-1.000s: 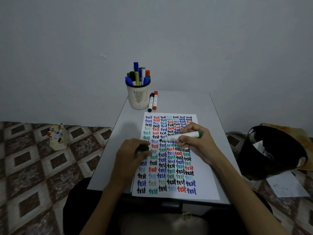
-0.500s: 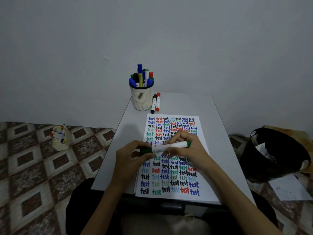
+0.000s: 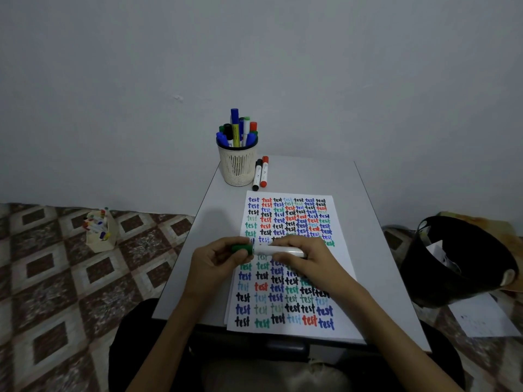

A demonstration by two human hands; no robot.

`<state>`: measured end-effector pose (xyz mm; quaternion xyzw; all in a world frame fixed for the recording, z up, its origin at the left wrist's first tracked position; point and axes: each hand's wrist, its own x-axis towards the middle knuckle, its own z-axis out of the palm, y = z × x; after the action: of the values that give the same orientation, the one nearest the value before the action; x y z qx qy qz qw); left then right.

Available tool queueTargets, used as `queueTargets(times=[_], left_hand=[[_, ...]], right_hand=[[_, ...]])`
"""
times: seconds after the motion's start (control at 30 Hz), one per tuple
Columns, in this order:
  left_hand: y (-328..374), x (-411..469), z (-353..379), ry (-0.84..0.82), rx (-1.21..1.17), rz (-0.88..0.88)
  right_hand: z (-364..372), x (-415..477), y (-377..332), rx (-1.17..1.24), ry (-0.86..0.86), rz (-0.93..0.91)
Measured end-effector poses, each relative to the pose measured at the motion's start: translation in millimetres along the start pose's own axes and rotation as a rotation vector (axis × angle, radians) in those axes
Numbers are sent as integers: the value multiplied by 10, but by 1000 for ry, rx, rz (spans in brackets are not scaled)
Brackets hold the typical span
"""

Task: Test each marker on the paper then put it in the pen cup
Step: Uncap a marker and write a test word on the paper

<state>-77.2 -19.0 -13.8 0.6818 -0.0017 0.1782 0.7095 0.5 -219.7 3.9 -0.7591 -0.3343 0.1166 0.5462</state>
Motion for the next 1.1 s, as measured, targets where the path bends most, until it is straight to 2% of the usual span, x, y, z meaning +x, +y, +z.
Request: queueTargets(times=[0.33,0.57,0.73,0.83,0.9,0.97,1.03,1.1], left_hand=[[-36,56,-64,-31,256,130],[-3,46,-26,-11,288,186],[10,9,30,-14,378,284],[-4,14,30,43,323,197],[-17,31,30,12,359,176],[-41,46,36,-62,420,139],[-74,49,45,-131,506,82],[-62,24,72,-167,694,31]], right_hand=[[139,-16,-21,60,35,84],[60,41,-130,51,-17,83],[-22,284,-197,-502,-74,-152],[33,434,-305,-768,-151,-219],[0,590,-323,-890,-155,-196],[-83,800,-326,-857,-45,-149],[-180,1028,-363,-646,166,-125],[-252,1274,-452,-448,385,-165]])
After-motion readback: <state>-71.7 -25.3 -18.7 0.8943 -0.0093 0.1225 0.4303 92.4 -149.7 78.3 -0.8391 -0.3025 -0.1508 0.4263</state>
